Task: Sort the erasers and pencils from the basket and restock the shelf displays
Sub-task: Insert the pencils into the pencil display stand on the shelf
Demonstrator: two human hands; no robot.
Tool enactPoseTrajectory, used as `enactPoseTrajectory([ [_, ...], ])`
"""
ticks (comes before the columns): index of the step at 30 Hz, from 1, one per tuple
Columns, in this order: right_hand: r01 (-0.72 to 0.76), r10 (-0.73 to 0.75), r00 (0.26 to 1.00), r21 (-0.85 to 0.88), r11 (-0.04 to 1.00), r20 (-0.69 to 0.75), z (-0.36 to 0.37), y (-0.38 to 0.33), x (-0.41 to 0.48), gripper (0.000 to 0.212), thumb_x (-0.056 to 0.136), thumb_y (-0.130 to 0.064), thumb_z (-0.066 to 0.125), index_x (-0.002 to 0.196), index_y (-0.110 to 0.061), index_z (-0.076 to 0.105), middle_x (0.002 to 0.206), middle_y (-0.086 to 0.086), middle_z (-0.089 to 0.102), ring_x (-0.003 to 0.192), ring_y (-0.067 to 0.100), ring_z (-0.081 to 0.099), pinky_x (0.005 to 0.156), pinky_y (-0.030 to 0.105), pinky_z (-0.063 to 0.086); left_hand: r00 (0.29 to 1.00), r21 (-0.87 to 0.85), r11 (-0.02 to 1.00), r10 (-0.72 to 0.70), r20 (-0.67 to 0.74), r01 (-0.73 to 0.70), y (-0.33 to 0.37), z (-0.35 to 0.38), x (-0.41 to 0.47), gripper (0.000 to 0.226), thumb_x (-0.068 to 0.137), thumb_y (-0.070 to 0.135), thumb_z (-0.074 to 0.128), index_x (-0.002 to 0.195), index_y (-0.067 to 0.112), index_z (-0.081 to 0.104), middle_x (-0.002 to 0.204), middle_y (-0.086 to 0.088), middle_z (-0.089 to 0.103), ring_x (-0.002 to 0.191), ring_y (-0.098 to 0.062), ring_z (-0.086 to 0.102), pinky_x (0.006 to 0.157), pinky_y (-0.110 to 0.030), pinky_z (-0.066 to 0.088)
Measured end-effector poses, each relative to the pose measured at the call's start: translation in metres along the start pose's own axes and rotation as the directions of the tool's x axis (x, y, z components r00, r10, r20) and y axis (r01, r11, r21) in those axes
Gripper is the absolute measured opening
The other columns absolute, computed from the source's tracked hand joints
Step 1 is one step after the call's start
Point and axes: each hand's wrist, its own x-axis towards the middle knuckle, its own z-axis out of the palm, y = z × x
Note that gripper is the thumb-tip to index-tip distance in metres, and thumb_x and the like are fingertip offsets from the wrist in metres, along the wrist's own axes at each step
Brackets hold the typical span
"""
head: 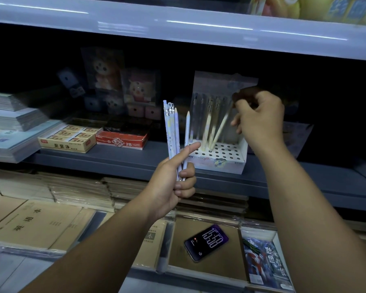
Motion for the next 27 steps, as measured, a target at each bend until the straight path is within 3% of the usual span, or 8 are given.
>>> enactPoseTrajectory([
  [6,0.034,-0.019,0.993,-0.124,0.992,0.114,0.011,0.006,-0.011,0.019,0.095,-0.017,0.065,0.083,-0.002,0.066,0.057,0.013,0.064,0.040,0.010,0.058,0.046,0.027,0.047,0.994,-0.099,0.993,-0.050,0.099,0.060,0.001,-0.001,0.000,0.037,0.102,0.035,0.048,0.134,0.029,0.067,0.068,0.001,0.022,0.050,-0.008,0.015,0.050,-0.026,0.012],
  [12,0.013,0.006,0.985,-0.112,0.994,0.175,0.012,0.006,-0.013,0.017,0.096,-0.023,0.067,0.088,-0.007,0.069,0.057,0.011,0.065,0.041,0.012,0.058,0.048,0.030,0.050,0.980,-0.087,0.992,-0.070,0.186,0.087,0.004,0.000,-0.003,0.042,0.101,0.030,0.043,0.137,0.023,0.065,0.067,0.001,0.020,0.050,-0.010,0.013,0.050,-0.028,0.010],
  [16,0.047,-0.040,0.998,-0.133,0.990,0.049,0.010,0.001,-0.011,0.020,0.089,-0.028,0.072,0.081,-0.011,0.067,0.067,0.004,0.067,0.061,0.023,0.065,0.058,0.039,0.054,0.981,-0.070,0.995,-0.063,0.184,0.078,0.005,-0.001,-0.003,0.045,0.097,0.026,0.043,0.135,0.020,0.066,0.067,0.000,0.017,0.049,-0.010,0.011,0.050,-0.029,0.009],
  [18,0.061,-0.059,0.998,-0.092,0.994,0.024,0.011,-0.006,-0.012,0.020,0.089,-0.029,0.073,0.080,-0.012,0.068,0.069,0.004,0.067,0.063,0.023,0.064,0.058,0.038,0.053,0.982,-0.065,0.995,-0.059,0.178,0.071,0.006,-0.002,-0.004,0.045,0.095,0.025,0.045,0.134,0.019,0.067,0.068,-0.001,0.015,0.050,-0.010,0.011,0.050,-0.029,0.009],
  [21,-0.025,0.010,0.977,0.070,0.997,0.212,0.009,-0.021,-0.016,0.021,0.092,-0.030,0.073,0.084,-0.011,0.072,0.070,0.010,0.068,0.048,0.017,0.055,0.045,0.025,0.043,0.984,-0.061,0.996,-0.061,0.168,0.072,0.007,-0.002,-0.004,0.046,0.093,0.024,0.047,0.133,0.017,0.068,0.067,-0.001,0.016,0.049,-0.010,0.011,0.049,-0.029,0.008],
  [24,-0.148,0.074,0.889,0.132,0.980,0.452,0.008,-0.028,-0.022,0.019,0.093,-0.027,0.073,0.091,-0.007,0.075,0.069,0.008,0.068,0.043,0.017,0.049,0.037,0.021,0.033,0.984,-0.043,0.995,-0.082,0.161,0.090,0.007,-0.002,-0.004,0.046,0.093,0.023,0.047,0.133,0.015,0.068,0.066,0.000,0.017,0.048,-0.009,0.011,0.048,-0.028,0.008],
  [27,-0.234,0.121,0.865,0.178,0.956,0.486,0.011,-0.026,-0.024,0.015,0.094,-0.018,0.071,0.094,-0.002,0.073,0.066,0.006,0.064,0.042,0.015,0.045,0.036,0.020,0.029,0.984,-0.038,0.995,-0.082,0.159,0.089,0.010,-0.002,-0.004,0.044,0.096,0.024,0.047,0.132,0.012,0.068,0.065,-0.001,0.018,0.047,-0.008,0.012,0.047,-0.027,0.008],
])
